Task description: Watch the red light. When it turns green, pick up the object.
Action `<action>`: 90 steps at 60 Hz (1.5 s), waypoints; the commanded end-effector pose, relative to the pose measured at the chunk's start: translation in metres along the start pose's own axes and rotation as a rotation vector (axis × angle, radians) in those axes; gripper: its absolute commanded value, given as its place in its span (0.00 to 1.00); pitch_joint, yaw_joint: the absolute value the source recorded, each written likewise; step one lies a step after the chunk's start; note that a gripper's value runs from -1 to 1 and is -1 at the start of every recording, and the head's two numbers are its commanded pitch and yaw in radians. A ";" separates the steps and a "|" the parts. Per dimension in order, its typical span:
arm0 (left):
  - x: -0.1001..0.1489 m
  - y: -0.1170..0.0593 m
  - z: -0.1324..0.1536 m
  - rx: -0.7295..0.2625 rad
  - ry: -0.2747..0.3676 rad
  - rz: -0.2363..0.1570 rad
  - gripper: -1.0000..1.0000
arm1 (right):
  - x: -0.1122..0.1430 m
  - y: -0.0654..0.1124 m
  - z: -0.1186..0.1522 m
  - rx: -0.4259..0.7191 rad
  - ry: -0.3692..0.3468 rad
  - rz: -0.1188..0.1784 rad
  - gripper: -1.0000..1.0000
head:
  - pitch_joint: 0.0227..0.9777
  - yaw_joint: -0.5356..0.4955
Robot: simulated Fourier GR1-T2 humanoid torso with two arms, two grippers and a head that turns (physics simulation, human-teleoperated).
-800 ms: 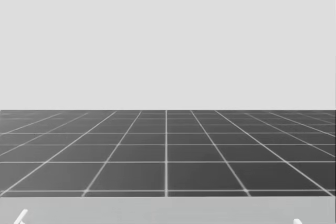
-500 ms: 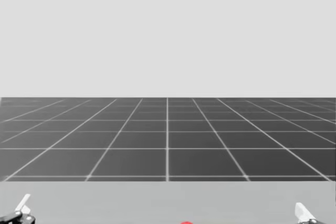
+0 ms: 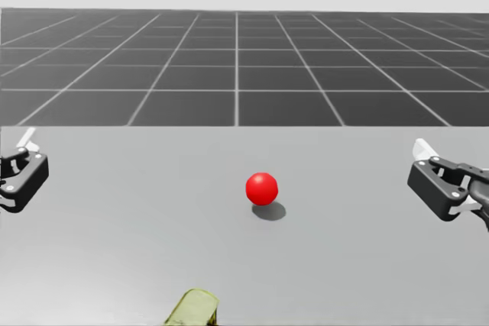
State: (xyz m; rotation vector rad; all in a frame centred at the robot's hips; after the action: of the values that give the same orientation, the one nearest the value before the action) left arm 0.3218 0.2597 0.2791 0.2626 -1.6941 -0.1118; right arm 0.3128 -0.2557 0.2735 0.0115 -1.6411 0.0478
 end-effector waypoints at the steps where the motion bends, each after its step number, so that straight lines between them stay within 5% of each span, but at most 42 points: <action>1: 0.000 0.001 0.000 -0.002 0.001 -0.002 0.00 | 0.000 0.000 0.000 -0.001 0.002 0.002 0.00 | 0.57 0.47; 90: 0.000 0.001 -0.001 -0.027 0.019 0.017 0.00 | 0.000 0.005 0.002 0.016 0.008 0.000 0.00 | 0.61 0.45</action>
State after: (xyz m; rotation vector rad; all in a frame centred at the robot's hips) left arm 0.3224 0.2609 0.2797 0.2270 -1.6747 -0.1179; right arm 0.3103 -0.2506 0.2732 0.0243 -1.6322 0.0618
